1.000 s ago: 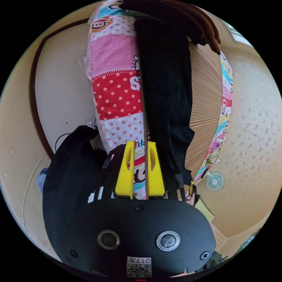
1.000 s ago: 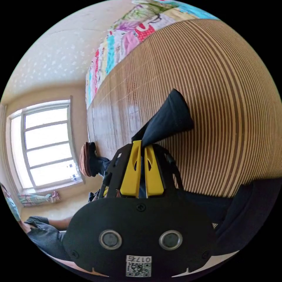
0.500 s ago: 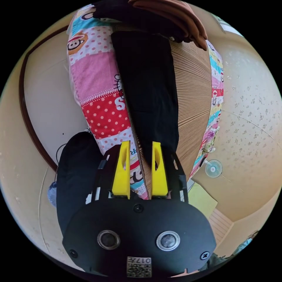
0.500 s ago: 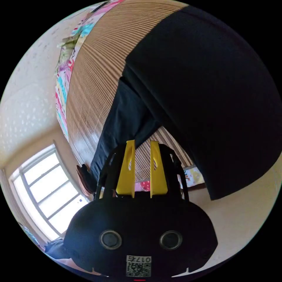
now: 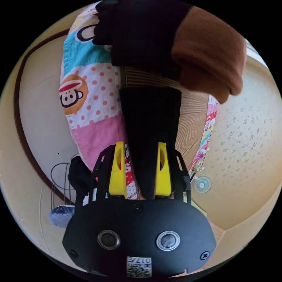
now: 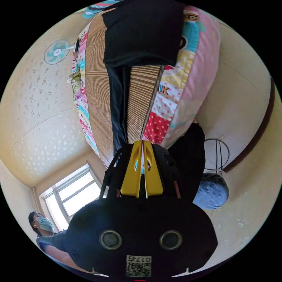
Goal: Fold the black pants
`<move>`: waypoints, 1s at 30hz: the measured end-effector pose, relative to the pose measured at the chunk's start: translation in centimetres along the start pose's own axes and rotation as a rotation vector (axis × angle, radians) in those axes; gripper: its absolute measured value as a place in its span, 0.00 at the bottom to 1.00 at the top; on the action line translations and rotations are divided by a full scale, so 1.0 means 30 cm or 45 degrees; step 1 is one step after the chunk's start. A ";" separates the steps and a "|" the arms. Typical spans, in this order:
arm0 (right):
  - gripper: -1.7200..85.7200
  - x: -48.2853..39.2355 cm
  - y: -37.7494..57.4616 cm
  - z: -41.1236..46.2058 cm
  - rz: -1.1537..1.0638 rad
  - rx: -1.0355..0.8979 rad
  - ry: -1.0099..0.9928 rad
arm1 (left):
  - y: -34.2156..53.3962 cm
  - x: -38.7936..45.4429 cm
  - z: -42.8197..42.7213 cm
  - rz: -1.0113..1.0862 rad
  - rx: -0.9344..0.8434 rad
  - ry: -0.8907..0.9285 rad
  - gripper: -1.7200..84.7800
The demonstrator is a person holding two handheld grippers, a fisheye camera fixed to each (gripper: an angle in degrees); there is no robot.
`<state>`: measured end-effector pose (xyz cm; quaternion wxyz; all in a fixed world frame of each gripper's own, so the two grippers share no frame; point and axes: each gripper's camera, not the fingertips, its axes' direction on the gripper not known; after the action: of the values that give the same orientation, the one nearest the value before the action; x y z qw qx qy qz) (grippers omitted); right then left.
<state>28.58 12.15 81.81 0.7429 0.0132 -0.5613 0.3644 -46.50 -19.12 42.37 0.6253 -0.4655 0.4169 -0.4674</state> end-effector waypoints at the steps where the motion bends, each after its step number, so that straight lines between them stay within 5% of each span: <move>1: 0.02 0.047 0.046 -0.025 0.054 0.048 -0.037 | -0.019 -0.031 0.010 -0.043 0.019 0.041 0.20; 5: 0.02 0.178 0.175 -0.075 0.232 0.222 -0.177 | -0.039 -0.119 0.045 -0.157 0.034 0.083 0.18; 11: 0.02 0.325 0.312 0.001 0.486 0.549 -0.706 | 0.000 -0.204 0.051 -0.144 -0.012 0.238 0.08; 14: 0.02 0.329 0.300 0.090 0.516 0.557 -0.862 | 0.042 -0.098 0.034 0.139 -0.150 0.338 0.07; 17: 0.02 0.288 0.226 0.167 0.460 0.418 -0.881 | 0.140 0.126 0.002 0.570 -0.264 0.200 0.07; 25: 0.02 0.151 -0.055 0.207 0.209 0.129 -0.803 | 0.779 0.606 0.242 1.644 -0.501 0.056 0.08; 30: 0.02 0.139 -0.168 0.173 0.150 0.056 -0.774 | 1.122 0.567 0.593 1.858 -0.894 -0.007 0.10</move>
<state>27.53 8.42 89.21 0.5182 0.1051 -0.7497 0.3980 -19.19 -27.87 12.08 0.5911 -0.2463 0.7366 0.2177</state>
